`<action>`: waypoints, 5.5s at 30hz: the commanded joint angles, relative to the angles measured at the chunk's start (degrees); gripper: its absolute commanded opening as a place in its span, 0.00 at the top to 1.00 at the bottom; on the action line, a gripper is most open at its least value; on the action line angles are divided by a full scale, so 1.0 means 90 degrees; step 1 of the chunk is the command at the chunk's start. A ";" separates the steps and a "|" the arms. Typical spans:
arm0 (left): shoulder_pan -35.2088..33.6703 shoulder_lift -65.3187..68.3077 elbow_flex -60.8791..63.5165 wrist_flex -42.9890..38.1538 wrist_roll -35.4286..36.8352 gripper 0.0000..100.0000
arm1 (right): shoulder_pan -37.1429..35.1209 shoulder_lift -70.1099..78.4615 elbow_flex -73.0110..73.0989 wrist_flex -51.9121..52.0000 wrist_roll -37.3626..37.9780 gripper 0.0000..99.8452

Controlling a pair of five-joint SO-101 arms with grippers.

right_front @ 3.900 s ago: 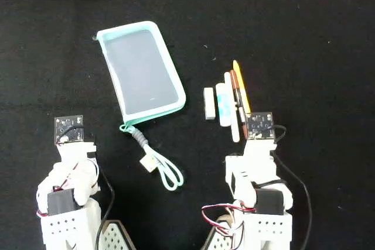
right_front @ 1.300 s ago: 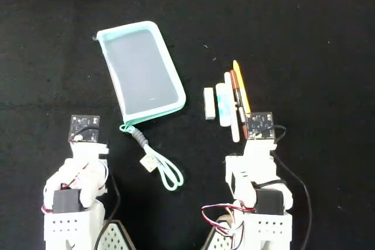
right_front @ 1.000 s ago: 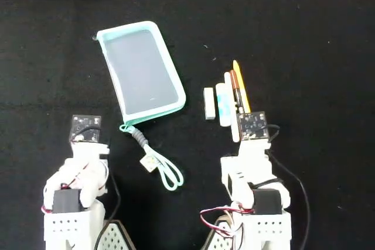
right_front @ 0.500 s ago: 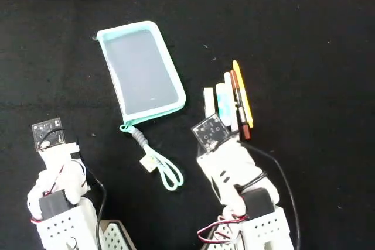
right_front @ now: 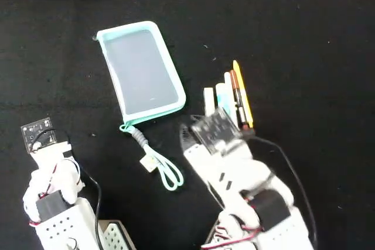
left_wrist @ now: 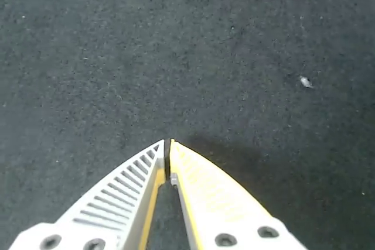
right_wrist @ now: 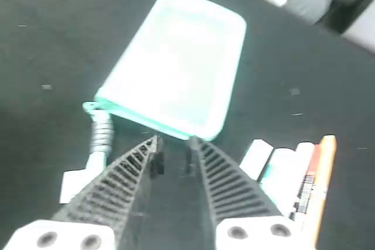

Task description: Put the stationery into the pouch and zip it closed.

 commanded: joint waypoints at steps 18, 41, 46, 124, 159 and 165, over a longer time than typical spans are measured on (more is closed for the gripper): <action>-0.0073 -0.0049 0.0103 -0.0107 -0.0039 0.97 | -0.1133 0.9939 -0.4557 -0.1651 -0.1426 0.84; -0.0083 -0.0049 0.0103 -0.0107 -0.0039 0.97 | -0.1885 1.1111 -0.5563 -0.0664 -0.1065 0.88; -0.0083 -0.0049 0.0103 -0.0107 -0.0039 0.97 | -0.1885 1.1092 -0.5524 -0.0479 -0.1045 0.99; 0.4772 0.4943 -0.8581 0.2061 0.1553 0.78 | -0.0645 0.4557 -0.4713 0.1045 0.1407 0.99; 0.5074 0.3819 -0.5358 -0.0684 0.0996 0.79 | -0.0664 0.4567 -0.4733 0.0996 0.1407 0.99; 0.4567 0.3810 -0.5846 -0.0645 0.1035 0.79 | -0.0664 0.4567 -0.4723 0.1035 0.1416 0.99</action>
